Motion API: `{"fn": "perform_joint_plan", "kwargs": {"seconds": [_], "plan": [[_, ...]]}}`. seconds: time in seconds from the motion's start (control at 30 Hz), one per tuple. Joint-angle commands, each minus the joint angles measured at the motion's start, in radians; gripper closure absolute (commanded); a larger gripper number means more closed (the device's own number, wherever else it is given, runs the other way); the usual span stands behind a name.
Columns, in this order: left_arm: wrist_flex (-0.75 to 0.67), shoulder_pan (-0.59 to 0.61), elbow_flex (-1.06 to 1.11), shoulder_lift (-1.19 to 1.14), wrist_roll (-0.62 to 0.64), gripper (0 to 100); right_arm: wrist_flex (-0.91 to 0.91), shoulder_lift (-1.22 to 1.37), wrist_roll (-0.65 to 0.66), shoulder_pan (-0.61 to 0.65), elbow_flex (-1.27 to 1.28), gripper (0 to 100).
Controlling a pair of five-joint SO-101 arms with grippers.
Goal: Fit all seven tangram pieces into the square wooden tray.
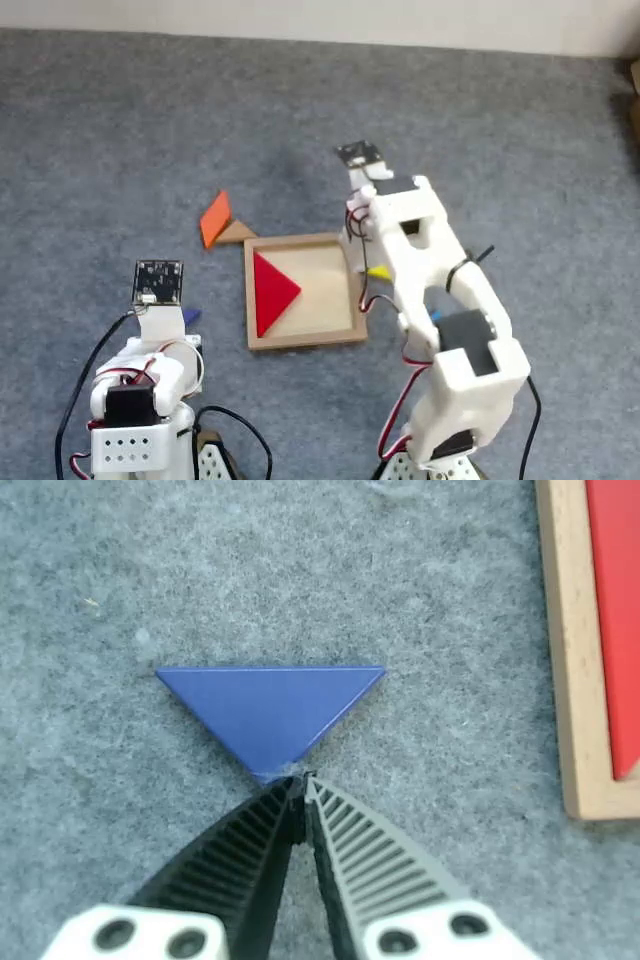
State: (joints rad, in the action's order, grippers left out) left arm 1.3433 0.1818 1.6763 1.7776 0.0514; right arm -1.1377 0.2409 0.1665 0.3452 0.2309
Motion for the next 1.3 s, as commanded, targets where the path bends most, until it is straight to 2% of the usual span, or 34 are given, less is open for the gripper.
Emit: {"fn": "perform_joint_plan", "kwargs": {"seconds": [0.0, 0.8, 1.03, 1.27], "plan": [[0.005, 0.012, 0.021, 0.035, -0.008, 99, 0.035, 0.005, -0.005, 0.007, -0.008, 71.3], [0.005, 0.012, 0.021, 0.035, -0.008, 99, 0.108, 0.048, -0.003, -0.025, 0.001, 71.7], [0.005, 0.012, 0.021, 0.035, -0.008, 99, 0.107, 0.039, 0.008, -0.041, -0.001, 80.7], [0.005, 0.012, 0.021, 0.035, -0.008, 99, -0.044, -0.008, 0.054, -0.064, -0.058, 80.7]]}}
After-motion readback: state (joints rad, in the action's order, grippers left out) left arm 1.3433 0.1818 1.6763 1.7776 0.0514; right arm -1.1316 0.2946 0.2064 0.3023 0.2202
